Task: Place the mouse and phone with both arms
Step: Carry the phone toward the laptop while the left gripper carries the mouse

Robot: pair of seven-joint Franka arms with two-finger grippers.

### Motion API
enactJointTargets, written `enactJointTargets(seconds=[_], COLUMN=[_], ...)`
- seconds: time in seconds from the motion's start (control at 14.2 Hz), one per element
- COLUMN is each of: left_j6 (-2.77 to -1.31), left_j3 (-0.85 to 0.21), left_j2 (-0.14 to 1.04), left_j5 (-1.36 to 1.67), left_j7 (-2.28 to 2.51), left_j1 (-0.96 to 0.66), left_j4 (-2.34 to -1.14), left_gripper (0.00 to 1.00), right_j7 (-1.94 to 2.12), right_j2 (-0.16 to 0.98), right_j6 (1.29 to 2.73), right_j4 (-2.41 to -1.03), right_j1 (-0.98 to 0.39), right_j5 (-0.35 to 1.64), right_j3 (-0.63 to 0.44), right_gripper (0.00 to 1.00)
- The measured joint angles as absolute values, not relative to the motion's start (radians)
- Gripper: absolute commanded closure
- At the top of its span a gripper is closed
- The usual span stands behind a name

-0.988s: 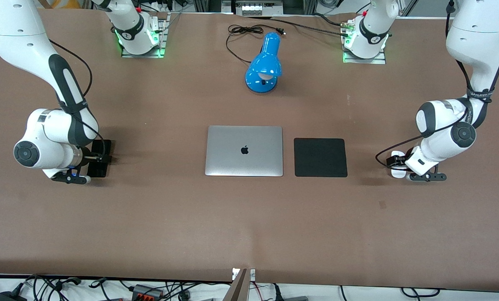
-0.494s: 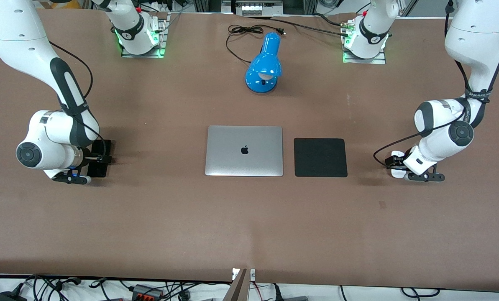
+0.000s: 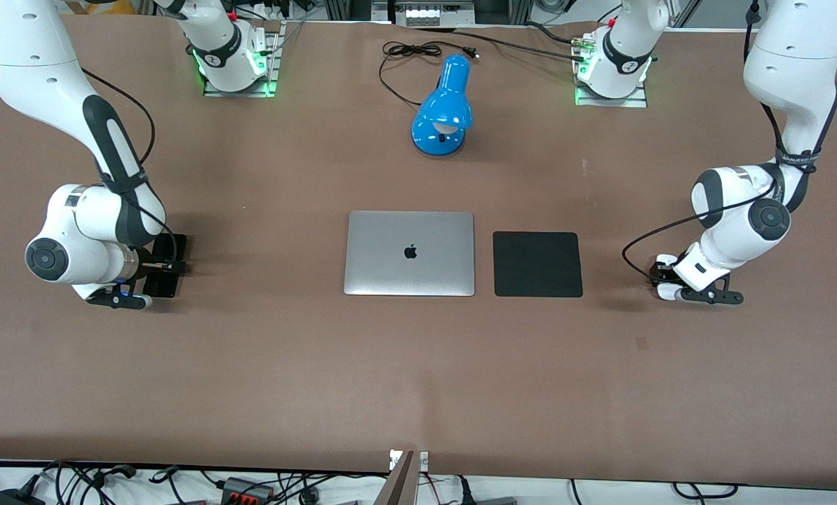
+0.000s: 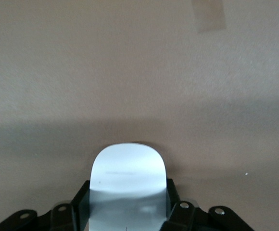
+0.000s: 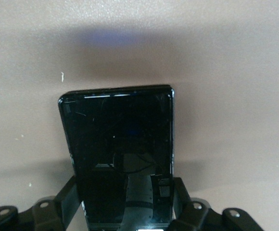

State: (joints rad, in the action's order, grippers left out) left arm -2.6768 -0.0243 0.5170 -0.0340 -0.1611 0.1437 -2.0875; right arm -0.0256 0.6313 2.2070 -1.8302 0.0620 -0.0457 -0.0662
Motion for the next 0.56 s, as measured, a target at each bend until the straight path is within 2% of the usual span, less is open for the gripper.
enactJointTargets(seconds=[0.28,0.56], left_j6=[-2.574,-2.268], left_j3=[-0.026,-0.041], left_j2=[0.45,0.355], left_j5=[-0.034,-0.034], left_j7=[-0.165,-0.171], left_j1=[0.143,0.138], left_j4=[-2.053,-1.949], left_gripper=[0.62,0.62], right_j7=[-0.026,-0.106], right_j2=[0.622,0.547], right_j6=[2.166,2.09], right_j4=[-1.808,-1.774], right_j1=[0.049,-0.042], right_j5=[-0.046,-0.046], right_j3=[-0.061,-0.052], right_gripper=[0.61,0.61])
